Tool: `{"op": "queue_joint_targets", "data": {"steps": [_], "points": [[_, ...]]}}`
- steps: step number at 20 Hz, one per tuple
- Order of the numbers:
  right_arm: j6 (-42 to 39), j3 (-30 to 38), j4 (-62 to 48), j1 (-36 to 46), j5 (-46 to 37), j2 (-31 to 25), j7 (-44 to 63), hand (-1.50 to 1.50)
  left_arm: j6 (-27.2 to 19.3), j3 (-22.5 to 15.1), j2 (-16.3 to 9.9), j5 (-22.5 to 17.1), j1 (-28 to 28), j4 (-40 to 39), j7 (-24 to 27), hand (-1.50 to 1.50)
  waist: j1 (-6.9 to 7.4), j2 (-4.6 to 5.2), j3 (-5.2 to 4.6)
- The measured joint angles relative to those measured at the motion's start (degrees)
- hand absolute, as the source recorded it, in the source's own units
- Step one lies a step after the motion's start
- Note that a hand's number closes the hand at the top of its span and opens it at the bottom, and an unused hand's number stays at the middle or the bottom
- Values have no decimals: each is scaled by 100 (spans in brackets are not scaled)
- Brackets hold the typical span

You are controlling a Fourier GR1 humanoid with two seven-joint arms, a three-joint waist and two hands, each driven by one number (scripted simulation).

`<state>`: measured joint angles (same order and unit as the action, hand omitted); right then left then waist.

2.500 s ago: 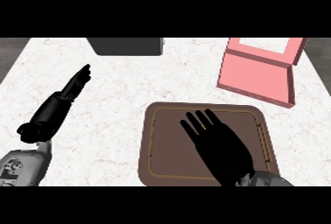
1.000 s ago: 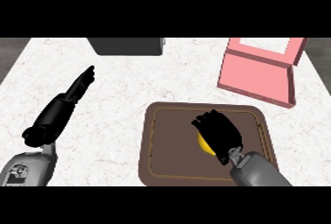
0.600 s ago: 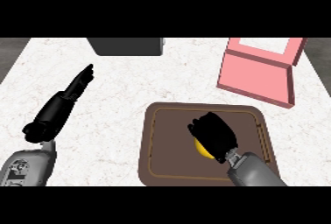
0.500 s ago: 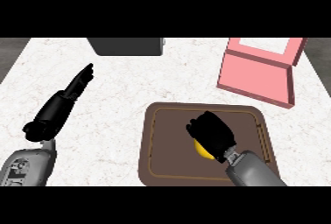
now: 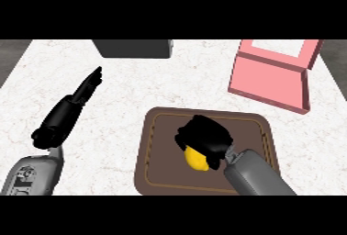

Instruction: Pick the lemon from the tray and place it in the cardboard box

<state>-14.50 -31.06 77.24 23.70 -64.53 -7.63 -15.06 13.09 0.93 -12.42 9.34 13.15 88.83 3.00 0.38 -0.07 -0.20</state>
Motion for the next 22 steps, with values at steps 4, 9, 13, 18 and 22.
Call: {"op": "queue_joint_targets", "data": {"steps": [4,9,13,18,22], "points": [[178,208,553,-10,170,-82,-343,150,111,167,-123,-110,-74,-1,69,0,-31,-2,13],[-64,453,1795,-164,319,-214,-248,150,60,164,-63,-50,-63,-24,63,0,-82,-12,17],[-373,1210,2387,-16,726,-104,194,150,71,188,-61,-53,-84,-53,152,0,-93,-12,17],[-512,2271,2469,387,1150,278,1116,150,119,206,-91,-55,-88,-99,193,0,-68,-3,18],[-505,3119,2019,1009,1384,222,1505,150,81,145,-20,2,-40,-79,163,0,-26,10,18]]}}
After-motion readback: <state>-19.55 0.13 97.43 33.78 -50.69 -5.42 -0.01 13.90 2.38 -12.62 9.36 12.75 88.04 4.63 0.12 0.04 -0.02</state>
